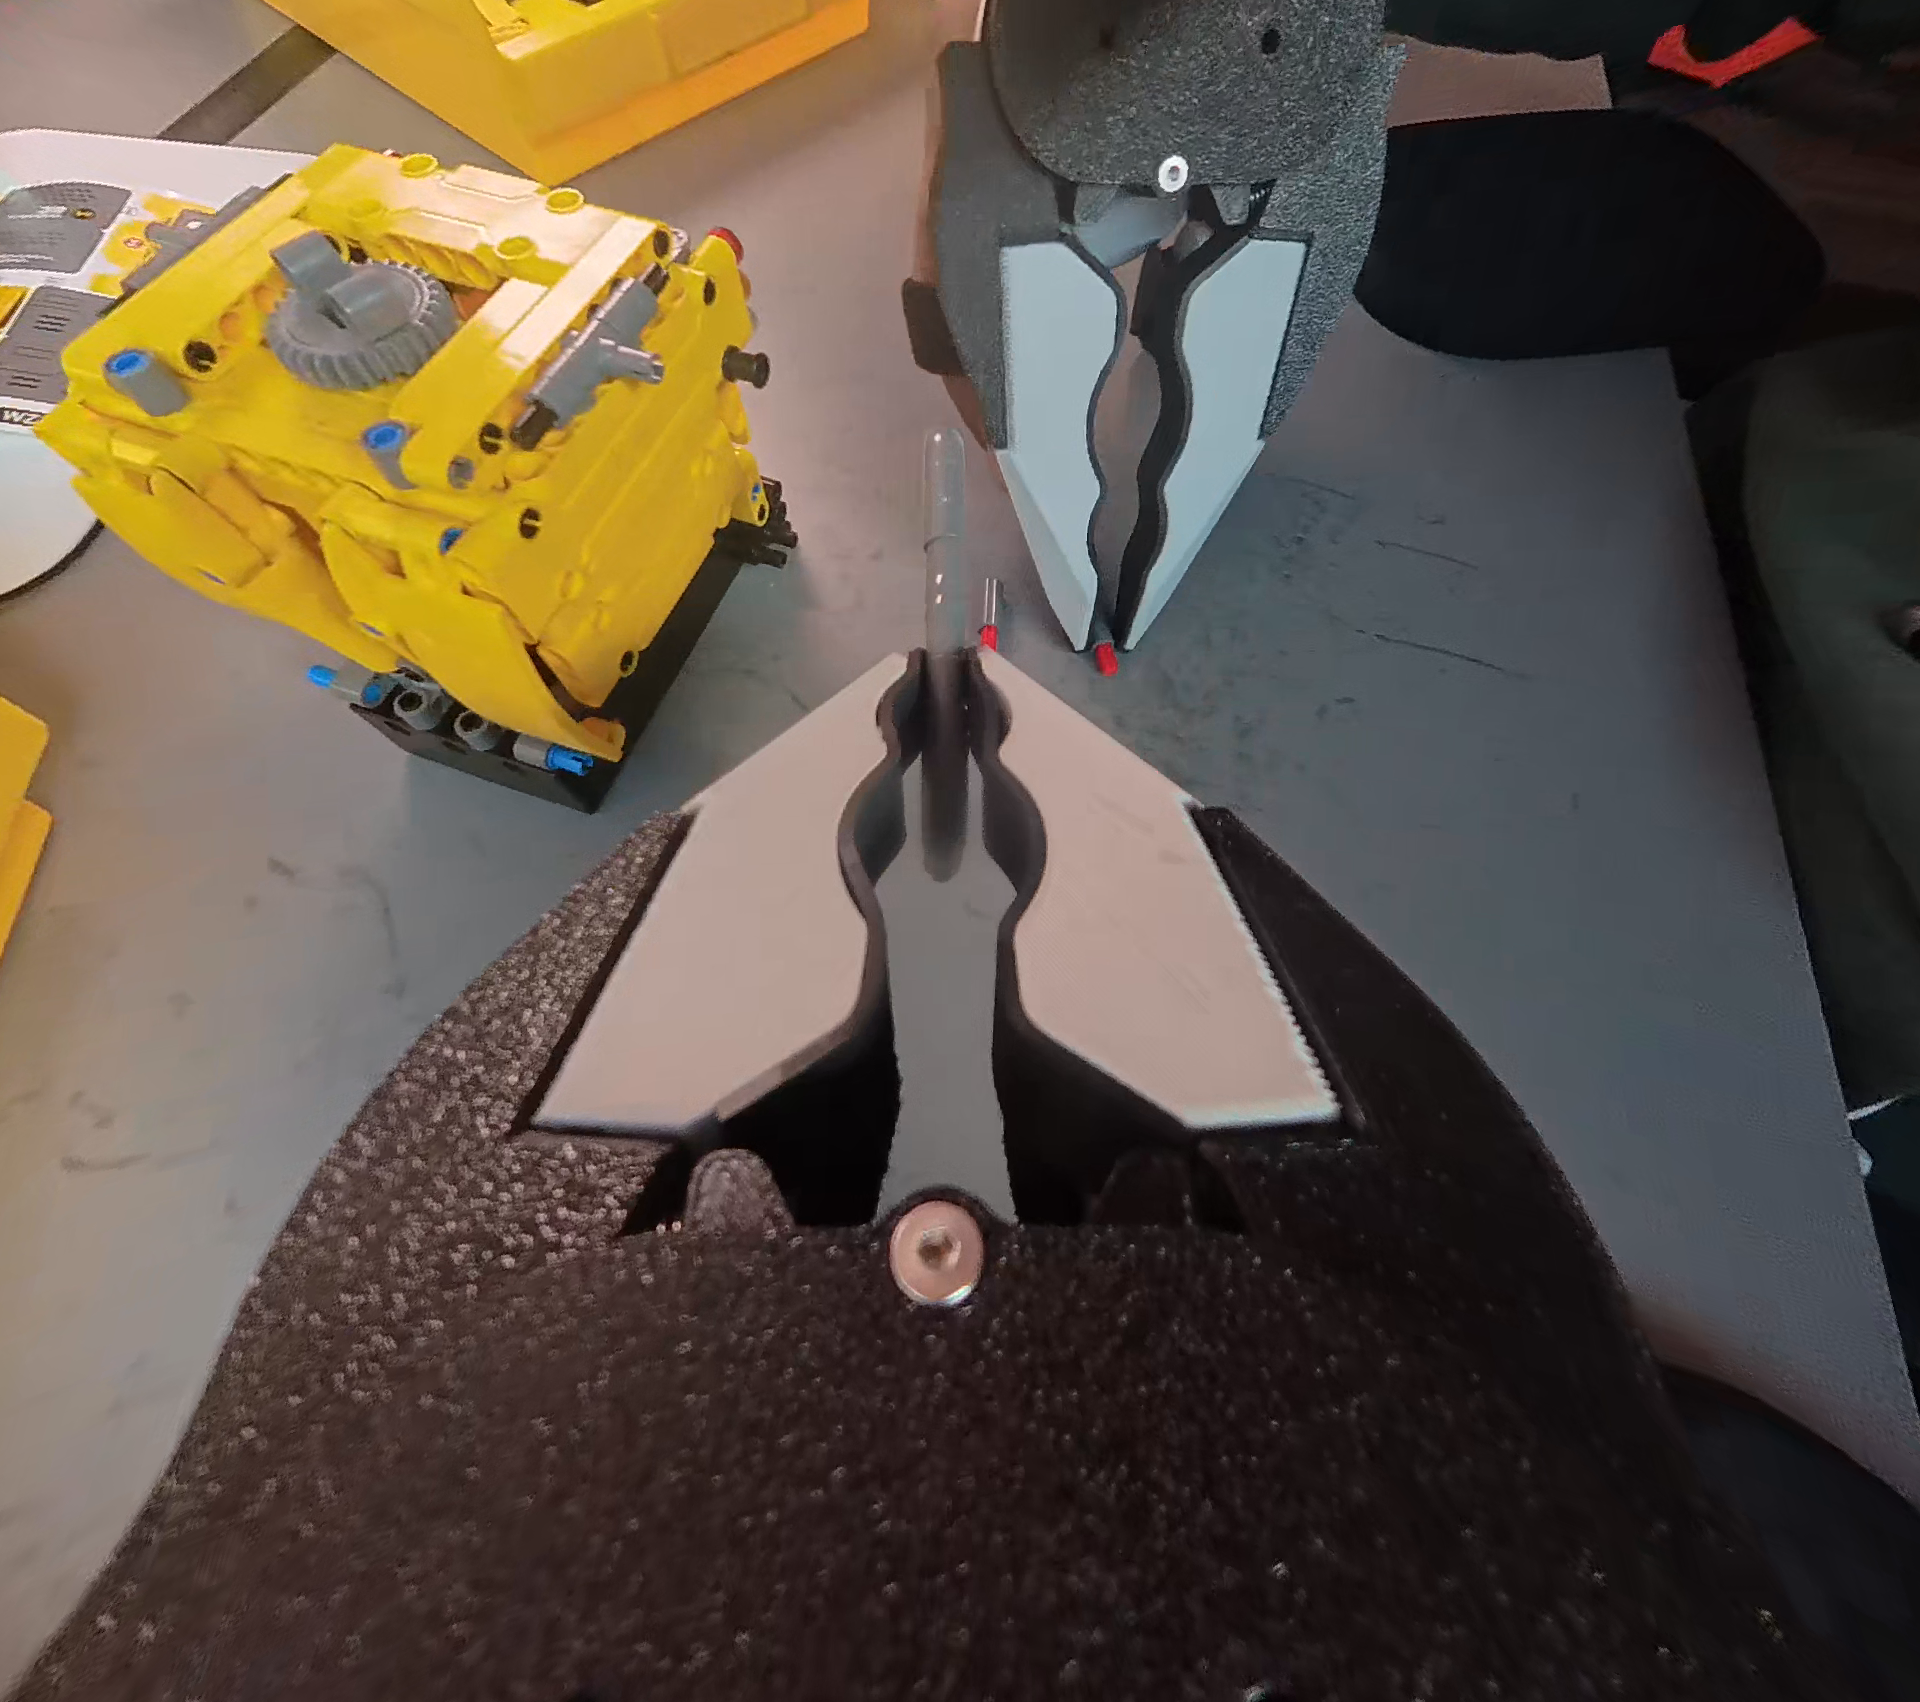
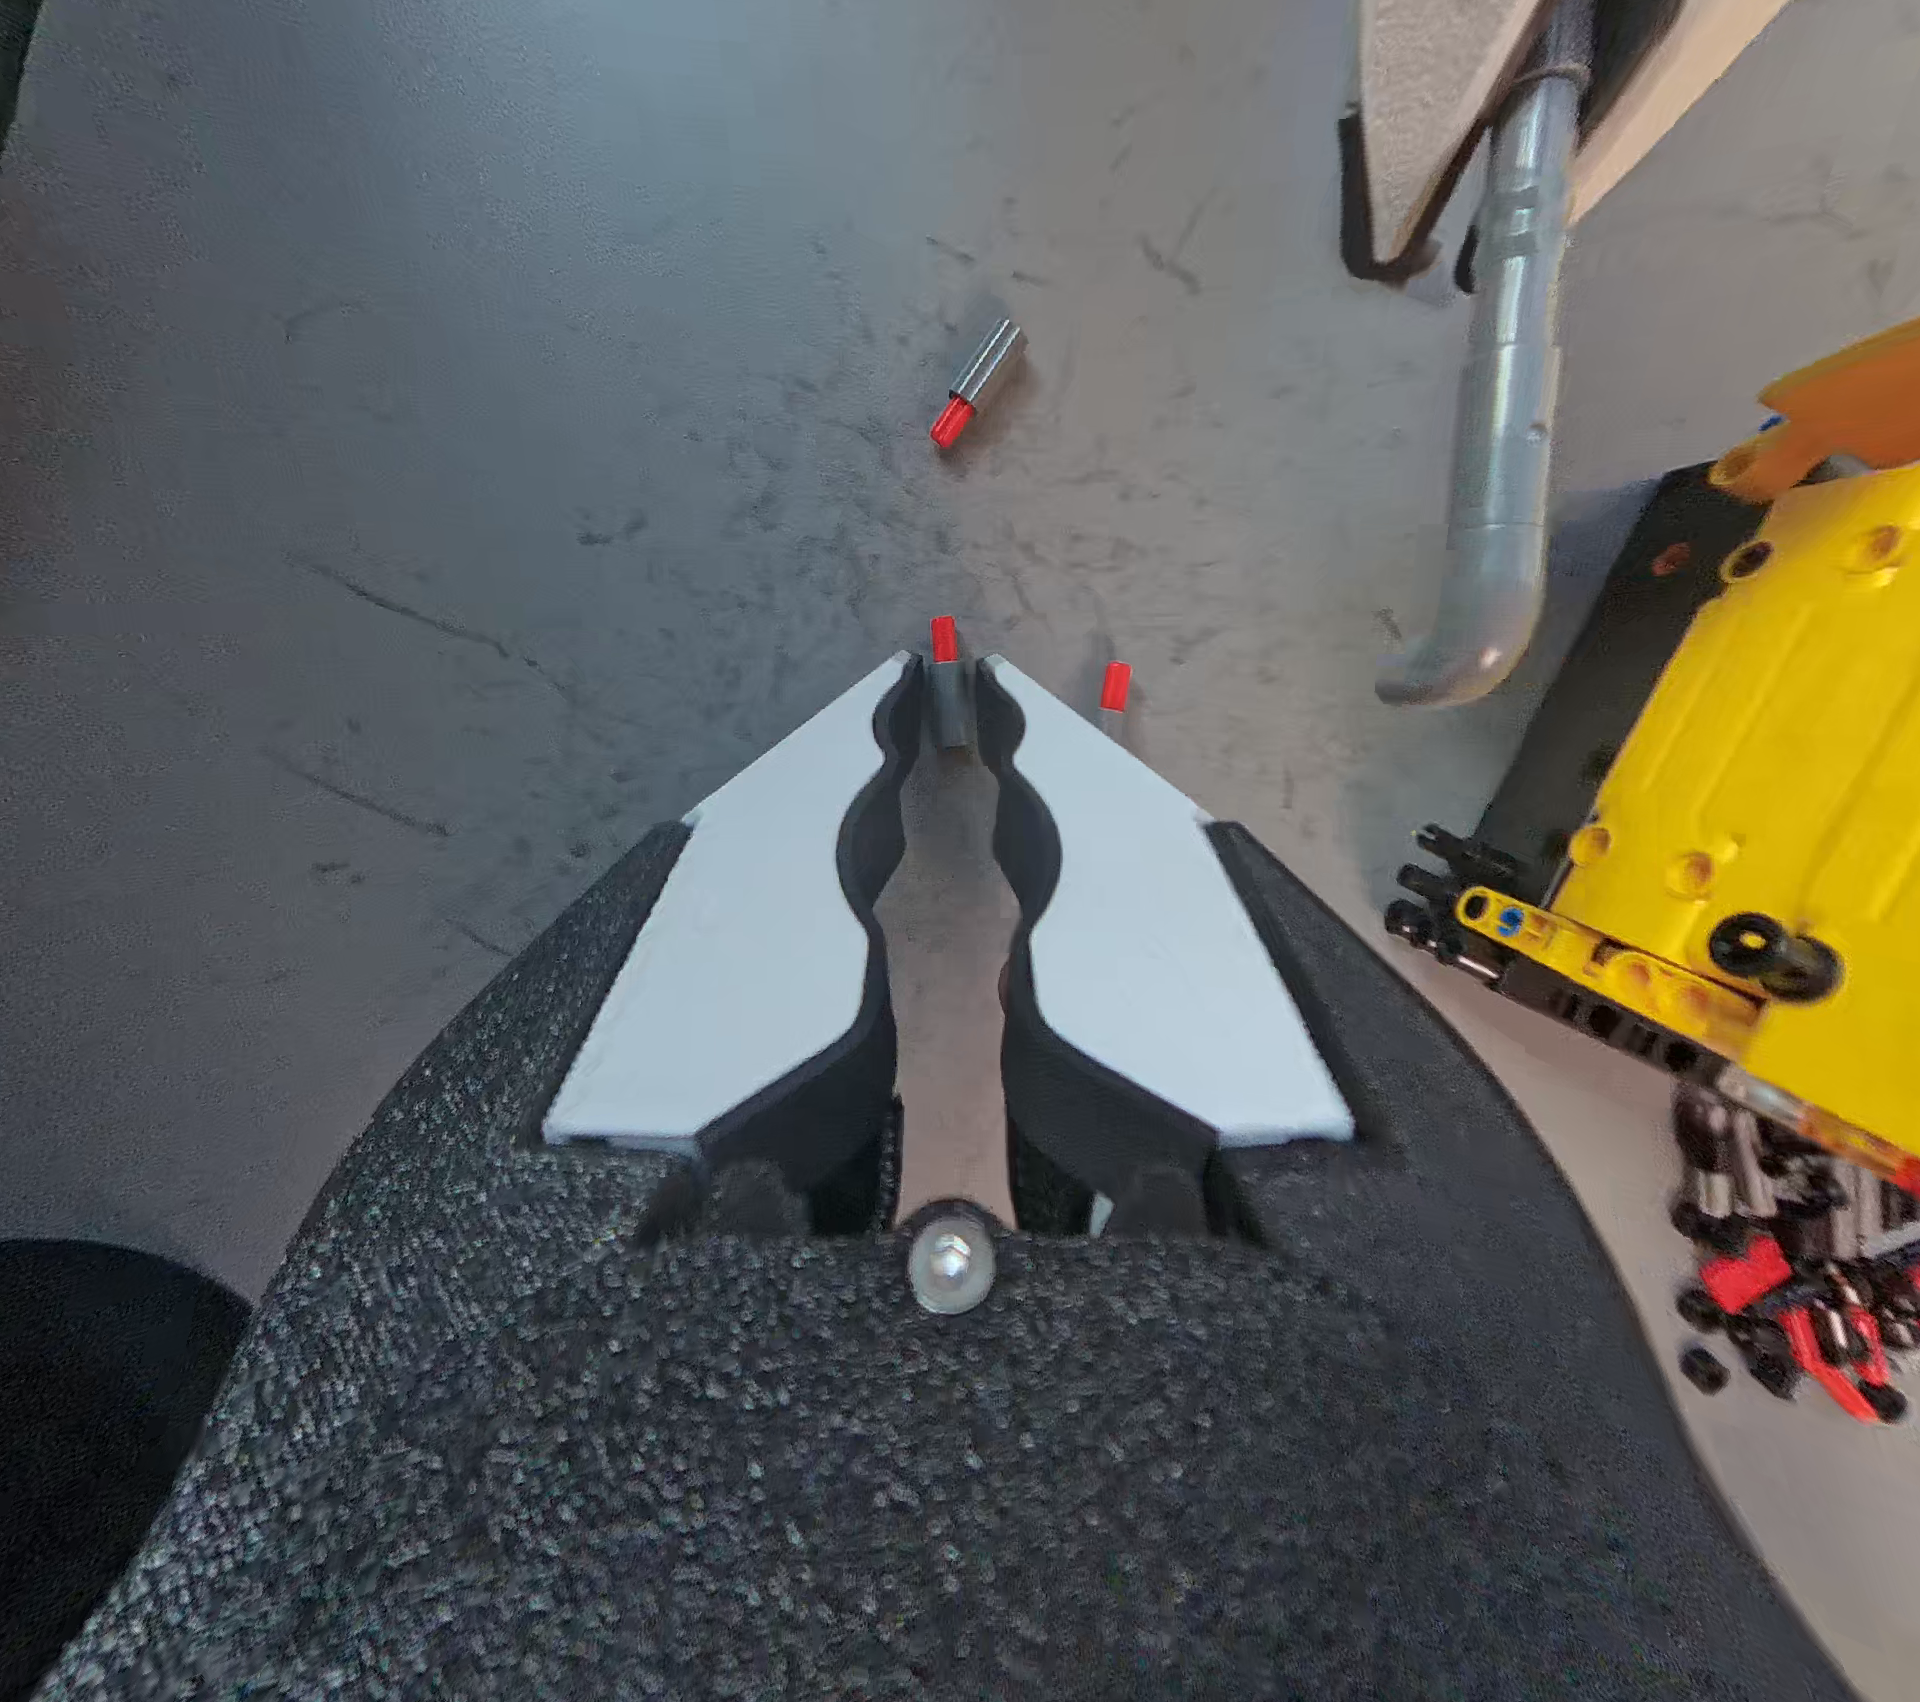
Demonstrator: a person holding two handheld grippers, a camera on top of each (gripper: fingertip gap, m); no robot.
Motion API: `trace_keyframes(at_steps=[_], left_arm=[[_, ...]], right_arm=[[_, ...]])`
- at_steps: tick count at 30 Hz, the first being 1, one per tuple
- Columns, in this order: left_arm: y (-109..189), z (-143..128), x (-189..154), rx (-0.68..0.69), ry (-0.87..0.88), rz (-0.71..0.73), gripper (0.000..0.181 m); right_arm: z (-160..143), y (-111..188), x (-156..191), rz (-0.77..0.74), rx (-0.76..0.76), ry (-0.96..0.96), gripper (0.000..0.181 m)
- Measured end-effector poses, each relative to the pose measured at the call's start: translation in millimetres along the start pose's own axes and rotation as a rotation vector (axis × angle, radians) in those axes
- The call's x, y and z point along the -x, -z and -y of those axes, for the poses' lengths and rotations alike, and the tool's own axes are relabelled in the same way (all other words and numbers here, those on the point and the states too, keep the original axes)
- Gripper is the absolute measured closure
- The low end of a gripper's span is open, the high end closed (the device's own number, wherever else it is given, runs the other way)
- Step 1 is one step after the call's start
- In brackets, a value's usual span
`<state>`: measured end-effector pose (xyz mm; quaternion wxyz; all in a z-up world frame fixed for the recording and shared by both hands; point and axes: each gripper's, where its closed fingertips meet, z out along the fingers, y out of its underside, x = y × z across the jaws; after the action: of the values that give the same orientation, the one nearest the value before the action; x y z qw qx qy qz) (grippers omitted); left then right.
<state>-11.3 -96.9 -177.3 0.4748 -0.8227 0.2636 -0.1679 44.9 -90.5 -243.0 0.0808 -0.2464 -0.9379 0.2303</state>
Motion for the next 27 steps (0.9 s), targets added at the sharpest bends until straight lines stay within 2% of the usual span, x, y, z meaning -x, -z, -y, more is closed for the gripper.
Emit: trace_keyframes(at_steps=[4, 9, 12, 15, 23, 27], left_arm=[[-2, 2, -4, -0.006, 0.001, -0.009, 0.175], [-6, 7, -8, -0.014, 0.007, -0.009, 0.175], [-14, 11, -23, -0.011, 0.022, -0.063, 0.175], [-23, 8, -34, 0.014, 0.038, -0.099, 0.175], [-58, -31, -52, 0.242, -0.085, -0.094, 0.175], [-64, -33, -57, 0.26, -0.107, -0.099, 0.175]], right_arm=[[-1, 3, 9, 0.0, -0.068, -0.047, 0.175], [11, 34, 7, -0.353, -0.37, -0.289, 0.175], [16, 51, 12, -0.555, -0.43, -0.278, 0.175], [21, 71, 10, -0.658, -0.514, -0.277, 0.175], [-16, 72, 15, -0.68, -0.376, -0.257, 0.175], [-24, 75, 21, -0.677, -0.379, -0.272, 0.175]])
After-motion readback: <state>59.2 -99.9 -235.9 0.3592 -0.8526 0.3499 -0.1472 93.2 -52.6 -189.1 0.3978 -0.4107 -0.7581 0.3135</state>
